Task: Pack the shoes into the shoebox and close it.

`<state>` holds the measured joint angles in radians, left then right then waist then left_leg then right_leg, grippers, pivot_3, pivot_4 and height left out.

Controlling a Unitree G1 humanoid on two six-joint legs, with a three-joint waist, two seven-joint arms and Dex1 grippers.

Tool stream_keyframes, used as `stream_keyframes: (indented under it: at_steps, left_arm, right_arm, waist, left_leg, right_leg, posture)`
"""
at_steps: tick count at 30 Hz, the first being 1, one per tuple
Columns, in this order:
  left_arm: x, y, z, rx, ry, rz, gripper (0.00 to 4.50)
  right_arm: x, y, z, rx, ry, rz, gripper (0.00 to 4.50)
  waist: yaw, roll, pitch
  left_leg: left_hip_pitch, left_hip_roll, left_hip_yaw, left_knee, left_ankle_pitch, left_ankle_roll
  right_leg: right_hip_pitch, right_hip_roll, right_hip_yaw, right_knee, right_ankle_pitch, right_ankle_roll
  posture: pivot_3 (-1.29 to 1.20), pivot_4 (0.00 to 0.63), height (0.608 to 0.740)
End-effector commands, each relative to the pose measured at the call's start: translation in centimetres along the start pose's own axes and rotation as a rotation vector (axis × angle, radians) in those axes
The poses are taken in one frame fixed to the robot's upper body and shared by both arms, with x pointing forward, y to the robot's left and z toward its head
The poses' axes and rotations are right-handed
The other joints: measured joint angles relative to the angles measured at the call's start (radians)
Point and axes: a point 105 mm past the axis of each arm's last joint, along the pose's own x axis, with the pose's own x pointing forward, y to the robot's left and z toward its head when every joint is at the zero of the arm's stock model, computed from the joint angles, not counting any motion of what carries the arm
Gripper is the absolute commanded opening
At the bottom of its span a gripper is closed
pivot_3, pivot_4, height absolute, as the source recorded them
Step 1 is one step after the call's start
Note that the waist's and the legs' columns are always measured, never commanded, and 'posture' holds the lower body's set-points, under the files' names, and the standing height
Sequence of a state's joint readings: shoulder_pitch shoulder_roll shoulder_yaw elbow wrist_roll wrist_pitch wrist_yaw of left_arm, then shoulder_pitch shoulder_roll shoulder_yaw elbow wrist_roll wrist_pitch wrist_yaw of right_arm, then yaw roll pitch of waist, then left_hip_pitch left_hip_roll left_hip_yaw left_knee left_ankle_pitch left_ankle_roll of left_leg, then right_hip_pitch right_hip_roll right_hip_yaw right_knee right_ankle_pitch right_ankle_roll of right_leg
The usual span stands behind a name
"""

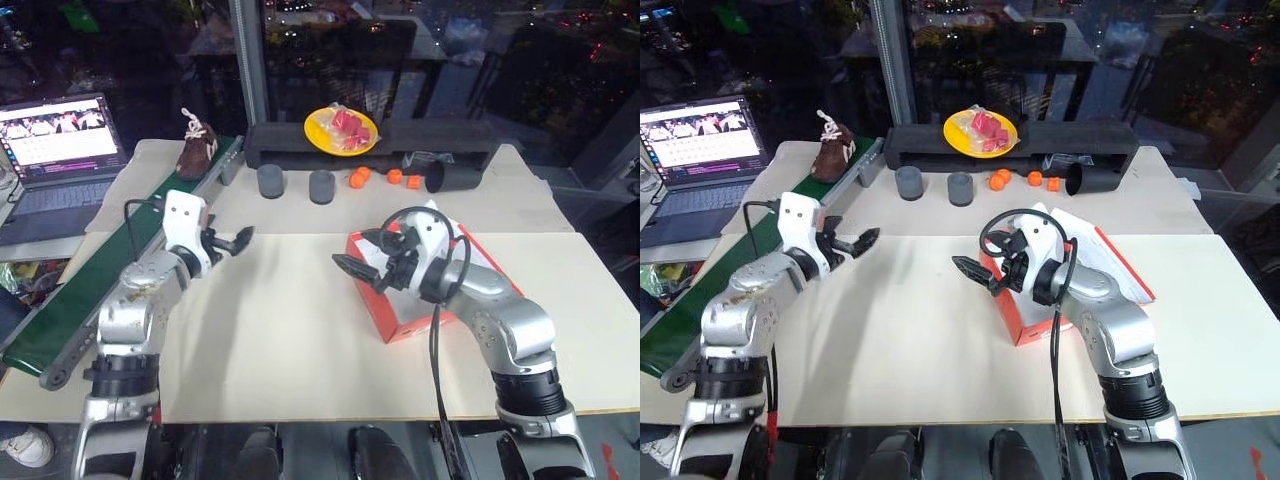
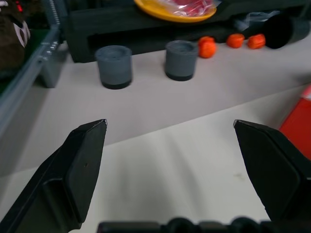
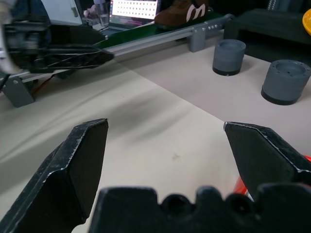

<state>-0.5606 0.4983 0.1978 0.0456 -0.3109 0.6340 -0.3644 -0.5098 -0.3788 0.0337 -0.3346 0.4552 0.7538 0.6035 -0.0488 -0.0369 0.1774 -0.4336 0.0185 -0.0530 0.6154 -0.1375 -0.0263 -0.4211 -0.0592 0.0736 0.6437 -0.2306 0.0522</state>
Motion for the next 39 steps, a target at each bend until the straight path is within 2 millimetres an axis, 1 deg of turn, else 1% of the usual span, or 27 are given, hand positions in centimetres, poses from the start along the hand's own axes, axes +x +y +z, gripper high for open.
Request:
stream_keyframes:
  at_steps: [1, 3, 6, 10, 12, 17, 23, 28, 31, 36, 39]
  left_arm:
    - [-0.7, 4.3, 2.3, 0.023, -0.03, 0.094, 4.48]
    - [-0.8, 5.9, 2.4, 0.033, -0.005, 0.1, 4.48]
    - [-0.9, 6.9, 2.1, 0.034, 0.008, 0.098, 4.48]
    - [-2.3, 11.6, 0.9, 0.079, 0.074, 0.2, 4.48]
    - [-2.7, 12.8, 0.2, 0.093, 0.099, 0.216, 4.48]
    - [-2.5, 13.5, -0.1, 0.092, 0.099, 0.209, 4.48]
    - [-2.1, 14.3, -0.1, 0.072, 0.095, 0.236, 4.48]
    - [-2.7, 15.3, -0.7, 0.066, 0.113, 0.27, 4.48]
    - [-3.5, 16.2, -1.6, 0.059, 0.15, 0.304, 4.48]
    - [-4.9, 17.3, -3.8, 0.046, 0.225, 0.35, 4.48]
    - [-5.6, 17.4, -5.6, -0.001, 0.285, 0.348, 3.82]
  right_arm:
    - [0.3, 1.5, 2.7, -0.044, -0.07, 0.061, 4.5]
    - [0.6, 2.0, 3.1, -0.059, -0.073, 0.086, 4.5]
    - [1.0, 2.4, 2.8, -0.078, -0.06, 0.103, 4.5]
    - [1.6, 2.8, 1.5, -0.096, -0.02, 0.14, 4.5]
    - [1.6, 2.7, 1.4, -0.1, -0.018, 0.14, 4.5]
    - [1.7, 2.7, 1.5, -0.096, -0.023, 0.138, 4.5]
    - [1.6, 2.7, 1.4, -0.089, -0.023, 0.13, 4.5]
    - [1.4, 2.8, 1.4, -0.087, -0.021, 0.124, 4.5]
    - [1.4, 2.8, 1.4, -0.088, -0.022, 0.119, 4.5]
    - [1.2, 2.7, 1.4, -0.093, -0.021, 0.11, 4.5]
    - [1.1, 2.6, 1.4, -0.1, -0.02, 0.098, 4.5]
  waist:
    - [-0.001, 0.0, 0.0]
    - [-0.001, 0.0, 0.0]
    - [0.004, 0.0, 0.0]
    - [0.006, -0.002, 0.001]
    - [0.005, -0.002, 0.001]
    - [0.015, -0.003, 0.001]
    - [0.013, -0.005, 0.001]
    - [0.007, -0.005, 0.001]
    - [0.003, -0.005, 0.001]
    - [0.005, -0.005, 0.001]
    - [0.004, -0.005, 0.001]
  left_leg:
    - [0.0, 0.0, 0.0, 0.0, 0.0, 0.0]
    - [0.0, 0.0, 0.0, -0.001, 0.0, 0.0]
    - [0.0, -0.001, 0.0, -0.001, 0.0, 0.0]
    - [-0.001, -0.001, 0.0, -0.002, 0.0, 0.0]
    - [-0.001, -0.001, 0.0, -0.002, 0.0, 0.0]
    - [-0.002, -0.001, -0.001, -0.002, 0.0, 0.0]
    - [-0.003, -0.001, -0.001, -0.001, 0.0, 0.0]
    - [-0.003, -0.001, -0.001, -0.001, 0.0, 0.0]
    - [-0.003, 0.0, -0.001, -0.002, 0.0, 0.0]
    - [-0.003, 0.0, -0.001, -0.001, 0.0, 0.0]
    - [-0.003, 0.0, 0.0, -0.001, 0.0, 0.0]
  right_leg:
    - [0.0, 0.0, 0.0, 0.0, 0.0, 0.0]
    - [0.0, 0.0, 0.0, 0.001, 0.0, 0.0]
    - [0.0, -0.001, 0.0, 0.0, 0.0, 0.0]
    - [-0.001, -0.001, -0.001, -0.001, 0.002, -0.003]
    - [-0.001, -0.001, -0.001, -0.001, 0.002, -0.003]
    - [-0.001, -0.001, -0.002, -0.001, 0.002, -0.003]
    - [-0.001, -0.001, -0.002, -0.001, 0.002, -0.003]
    - [-0.002, -0.001, -0.002, -0.001, 0.002, -0.003]
    - [-0.002, -0.001, -0.002, 0.0, 0.002, -0.003]
    - [-0.002, -0.001, -0.002, 0.001, 0.002, -0.003]
    - [-0.002, -0.001, -0.002, 0.001, 0.002, -0.003]
  posture:
    - [0.0, 0.15, 0.74]
    - [0.0, 0.15, 0.74]
    - [0.0, 0.15, 0.74]
    - [0.0, 0.15, 0.74]
    - [0.0, 0.15, 0.74]
    - [0.0, 0.15, 0.74]
    - [0.0, 0.15, 0.74]
    - [0.0, 0.15, 0.74]
    - [0.0, 0.15, 0.74]
    - [0.0, 0.15, 0.74]
    - [0.0, 0.15, 0.74]
